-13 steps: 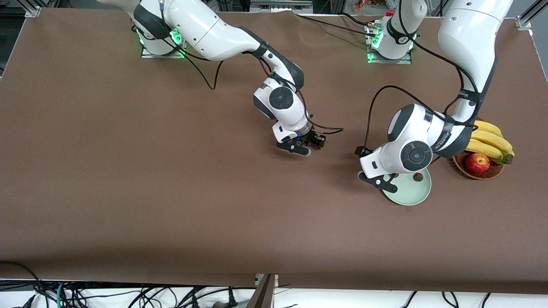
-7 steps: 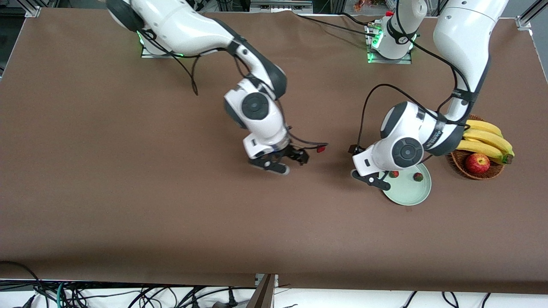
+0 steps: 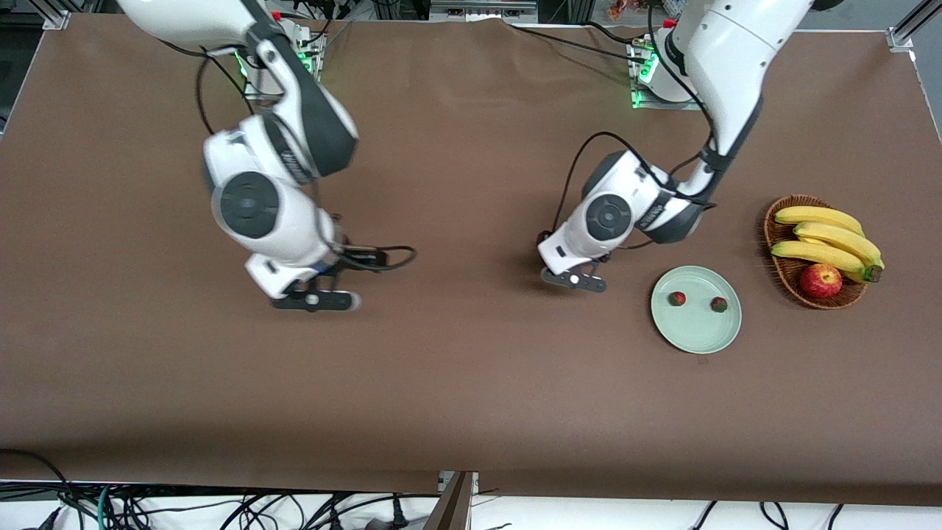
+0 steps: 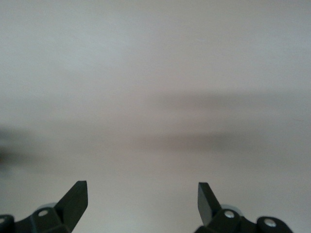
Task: Collect all strawberries into plate
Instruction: 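Grasp the last strawberry with the left gripper while the right withdraws, then place the strawberry on the plate while the right arm returns to rest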
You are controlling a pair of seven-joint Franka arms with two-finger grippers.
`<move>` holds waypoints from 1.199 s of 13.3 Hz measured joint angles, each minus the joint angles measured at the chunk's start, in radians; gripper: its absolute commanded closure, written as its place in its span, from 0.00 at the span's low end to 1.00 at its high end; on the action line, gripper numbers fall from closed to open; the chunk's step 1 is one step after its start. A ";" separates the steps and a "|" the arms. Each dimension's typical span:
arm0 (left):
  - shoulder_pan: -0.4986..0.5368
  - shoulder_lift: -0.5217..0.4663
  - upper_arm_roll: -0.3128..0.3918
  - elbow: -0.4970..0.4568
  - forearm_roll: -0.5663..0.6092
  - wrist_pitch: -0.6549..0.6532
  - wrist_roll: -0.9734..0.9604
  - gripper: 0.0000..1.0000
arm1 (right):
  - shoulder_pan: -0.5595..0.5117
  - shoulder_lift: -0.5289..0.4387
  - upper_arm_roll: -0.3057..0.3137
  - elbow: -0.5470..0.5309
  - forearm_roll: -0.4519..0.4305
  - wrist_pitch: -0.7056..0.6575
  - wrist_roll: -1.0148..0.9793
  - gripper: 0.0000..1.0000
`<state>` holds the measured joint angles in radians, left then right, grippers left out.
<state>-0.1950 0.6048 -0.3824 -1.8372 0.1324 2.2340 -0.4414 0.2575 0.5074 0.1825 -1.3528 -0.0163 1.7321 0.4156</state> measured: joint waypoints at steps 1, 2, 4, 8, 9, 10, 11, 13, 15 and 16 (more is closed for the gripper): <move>-0.023 0.014 0.001 -0.002 0.001 0.026 -0.033 0.00 | -0.030 -0.043 -0.016 -0.021 0.000 -0.054 -0.065 0.00; -0.035 0.027 0.002 -0.002 0.012 0.046 -0.047 0.12 | -0.051 -0.081 -0.037 -0.032 0.000 -0.100 -0.118 0.00; -0.035 0.044 0.006 -0.002 0.072 0.061 -0.056 0.39 | -0.083 -0.150 -0.072 -0.041 0.000 -0.172 -0.173 0.00; -0.033 0.063 0.013 -0.001 0.095 0.074 -0.056 1.00 | -0.156 -0.293 -0.093 -0.077 0.000 -0.278 -0.190 0.00; -0.031 0.063 0.013 0.002 0.096 0.075 -0.056 1.00 | -0.168 -0.322 -0.096 -0.087 0.000 -0.300 -0.190 0.00; -0.028 0.061 0.013 0.009 0.098 0.074 -0.056 1.00 | -0.176 -0.347 -0.103 -0.094 0.000 -0.317 -0.190 0.00; -0.023 0.054 0.015 0.018 0.100 0.065 -0.056 1.00 | -0.181 -0.365 -0.111 -0.099 0.000 -0.330 -0.190 0.00; 0.006 0.024 0.018 0.061 0.105 -0.029 -0.002 1.00 | -0.186 -0.389 -0.118 -0.102 -0.002 -0.372 -0.190 0.00; 0.056 -0.007 0.020 0.138 0.105 -0.180 0.129 1.00 | -0.186 -0.406 -0.124 -0.102 -0.003 -0.413 -0.190 0.00; 0.083 -0.017 0.022 0.177 0.105 -0.253 0.201 1.00 | -0.186 -0.418 -0.141 -0.101 -0.003 -0.417 -0.194 0.00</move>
<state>-0.1117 0.5876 -0.3605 -1.6605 0.2379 1.9806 -0.2409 0.0718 0.0895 0.0413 -1.4539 -0.0190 1.3148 0.2215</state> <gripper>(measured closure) 0.678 0.000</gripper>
